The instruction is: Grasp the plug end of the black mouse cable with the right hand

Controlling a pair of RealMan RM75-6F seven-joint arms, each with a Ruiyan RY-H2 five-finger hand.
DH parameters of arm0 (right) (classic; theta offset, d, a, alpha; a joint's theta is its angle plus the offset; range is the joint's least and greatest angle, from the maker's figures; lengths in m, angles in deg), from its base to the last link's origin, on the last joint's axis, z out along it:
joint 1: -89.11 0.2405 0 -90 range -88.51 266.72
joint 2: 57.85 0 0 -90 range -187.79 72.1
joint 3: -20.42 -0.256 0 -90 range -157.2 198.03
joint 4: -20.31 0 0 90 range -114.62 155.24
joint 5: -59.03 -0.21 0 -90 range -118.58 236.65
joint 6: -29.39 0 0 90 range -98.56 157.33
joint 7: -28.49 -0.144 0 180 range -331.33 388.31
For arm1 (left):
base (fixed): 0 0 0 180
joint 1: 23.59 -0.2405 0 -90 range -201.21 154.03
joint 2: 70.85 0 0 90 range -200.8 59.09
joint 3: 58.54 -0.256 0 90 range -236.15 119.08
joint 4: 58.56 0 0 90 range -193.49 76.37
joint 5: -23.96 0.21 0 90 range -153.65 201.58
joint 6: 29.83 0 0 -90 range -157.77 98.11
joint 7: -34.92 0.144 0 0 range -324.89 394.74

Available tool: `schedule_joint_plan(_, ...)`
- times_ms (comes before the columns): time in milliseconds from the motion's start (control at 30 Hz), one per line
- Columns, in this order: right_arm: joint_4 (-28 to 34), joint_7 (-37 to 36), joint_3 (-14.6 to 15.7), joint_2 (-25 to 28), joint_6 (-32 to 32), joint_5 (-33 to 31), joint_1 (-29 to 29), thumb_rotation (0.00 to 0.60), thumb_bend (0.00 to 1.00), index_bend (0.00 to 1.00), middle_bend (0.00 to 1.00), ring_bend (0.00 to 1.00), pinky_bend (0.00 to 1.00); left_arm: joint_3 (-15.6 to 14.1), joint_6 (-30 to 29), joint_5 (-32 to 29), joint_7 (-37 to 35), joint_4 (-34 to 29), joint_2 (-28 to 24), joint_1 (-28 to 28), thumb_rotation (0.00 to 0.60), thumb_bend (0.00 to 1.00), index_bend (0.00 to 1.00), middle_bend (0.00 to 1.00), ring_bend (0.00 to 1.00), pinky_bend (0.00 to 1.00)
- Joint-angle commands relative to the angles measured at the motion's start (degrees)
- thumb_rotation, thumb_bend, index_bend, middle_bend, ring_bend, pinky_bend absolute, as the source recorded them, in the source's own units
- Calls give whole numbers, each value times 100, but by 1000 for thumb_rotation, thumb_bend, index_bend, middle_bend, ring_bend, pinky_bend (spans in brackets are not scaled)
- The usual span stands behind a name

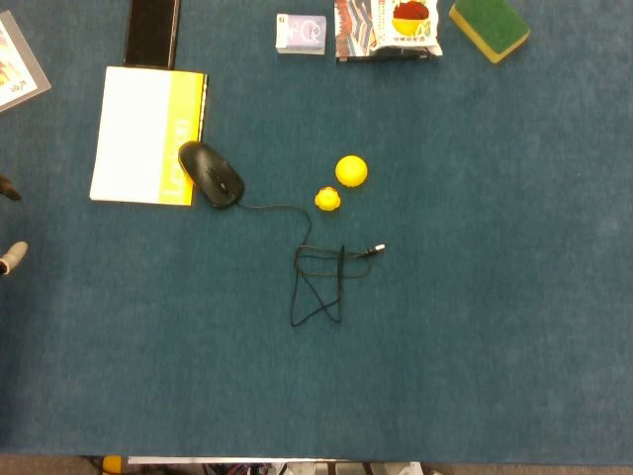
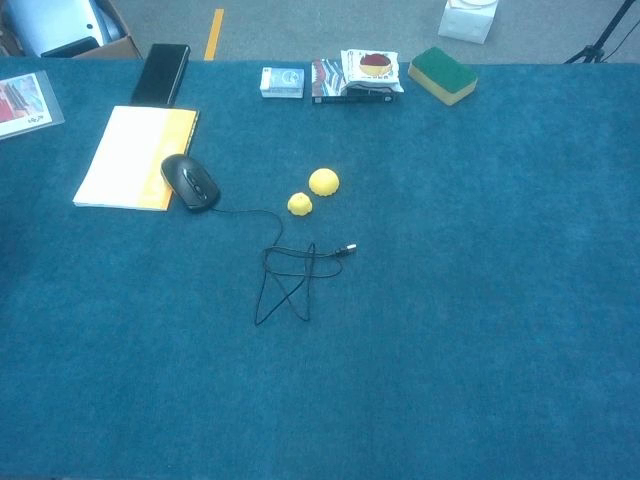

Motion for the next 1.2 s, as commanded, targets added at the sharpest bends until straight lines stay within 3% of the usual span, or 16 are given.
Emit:
schedule_joint_plan(33, -57, -39, -11, -47, 130, 10, 49, 600, 278, 328, 95, 0, 108, -36, -52, 17, 30, -17, 1, -37, 600, 191, 379, 310, 183, 306)
schedule_joint_plan(633, 105, -37, -173, -128, 1164, 89, 664, 600, 278, 328, 95, 0, 108, -70, -353, -36, 150, -255, -204, -222, 600, 190, 379, 310, 183, 306)
schedule_joint_plan(867, 612, 170, -94, 61, 2191, -86, 1131, 600, 286, 328, 95, 0, 108, -96, -389, 50, -88, -134, -221, -227, 600, 190, 378, 310, 183, 306)
schedule_joint_plan(1200, 774, 863, -407, -430, 3400, -805, 1956, 600, 292, 334, 95, 0, 109, -151, -527, 76, -463, 73, -261, -351, 600, 190, 379, 310, 183, 306)
